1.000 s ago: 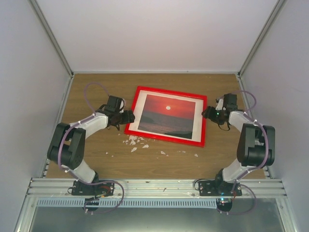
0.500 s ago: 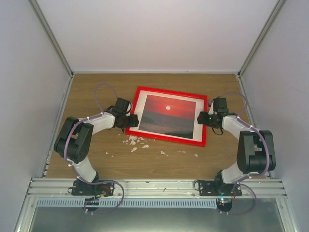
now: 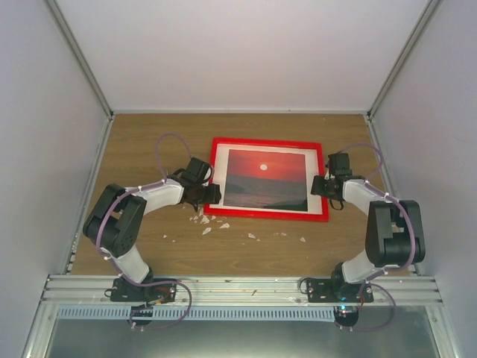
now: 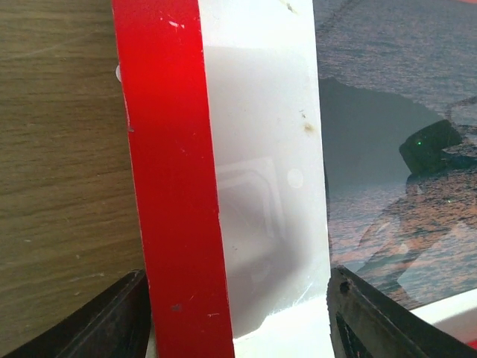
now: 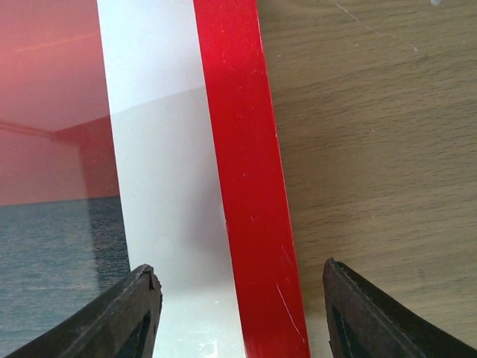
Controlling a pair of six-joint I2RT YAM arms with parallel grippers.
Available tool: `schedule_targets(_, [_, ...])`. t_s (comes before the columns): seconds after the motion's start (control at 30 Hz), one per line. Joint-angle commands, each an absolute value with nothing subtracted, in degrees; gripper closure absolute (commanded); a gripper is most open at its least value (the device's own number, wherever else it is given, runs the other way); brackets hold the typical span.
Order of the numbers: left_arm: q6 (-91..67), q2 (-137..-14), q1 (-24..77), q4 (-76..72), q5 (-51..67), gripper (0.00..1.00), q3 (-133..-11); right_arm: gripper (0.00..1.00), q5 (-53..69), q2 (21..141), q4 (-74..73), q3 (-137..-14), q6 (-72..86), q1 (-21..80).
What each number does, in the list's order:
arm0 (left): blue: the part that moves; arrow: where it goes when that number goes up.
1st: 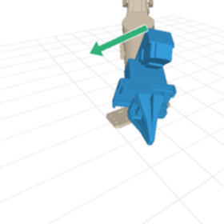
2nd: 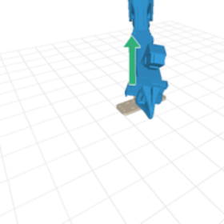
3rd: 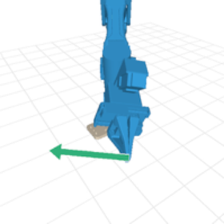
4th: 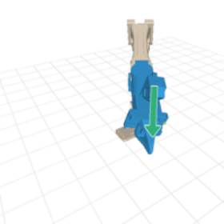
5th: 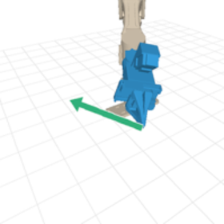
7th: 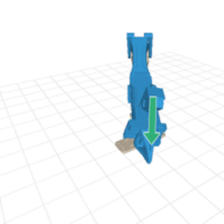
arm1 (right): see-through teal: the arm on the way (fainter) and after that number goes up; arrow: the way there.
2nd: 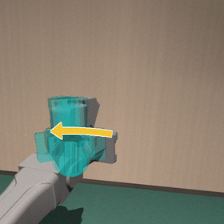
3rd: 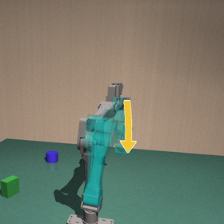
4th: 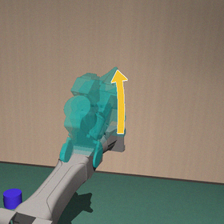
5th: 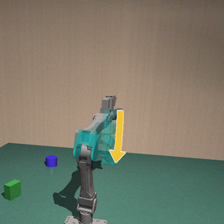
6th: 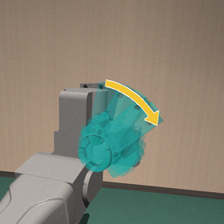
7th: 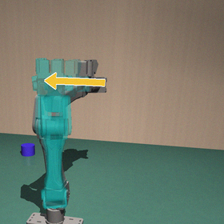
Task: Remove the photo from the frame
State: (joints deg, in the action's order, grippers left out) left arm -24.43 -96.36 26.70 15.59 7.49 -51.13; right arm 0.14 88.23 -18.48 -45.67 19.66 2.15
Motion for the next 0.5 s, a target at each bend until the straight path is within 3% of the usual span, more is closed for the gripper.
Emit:
schedule_targets(0.0, [-24.96, -96.10, 27.88, 14.58, 7.48, 0.37, -52.33, 0.40, -2.94, 89.91, -18.11, -46.14, 18.81, 1.90])
schedule_targets(0.47, [-26.46, -98.94, 35.20, 14.74, 7.83, 0.39, -56.92, 0.54, -5.06, 89.37, -17.72, -44.69, 19.33, -3.73])
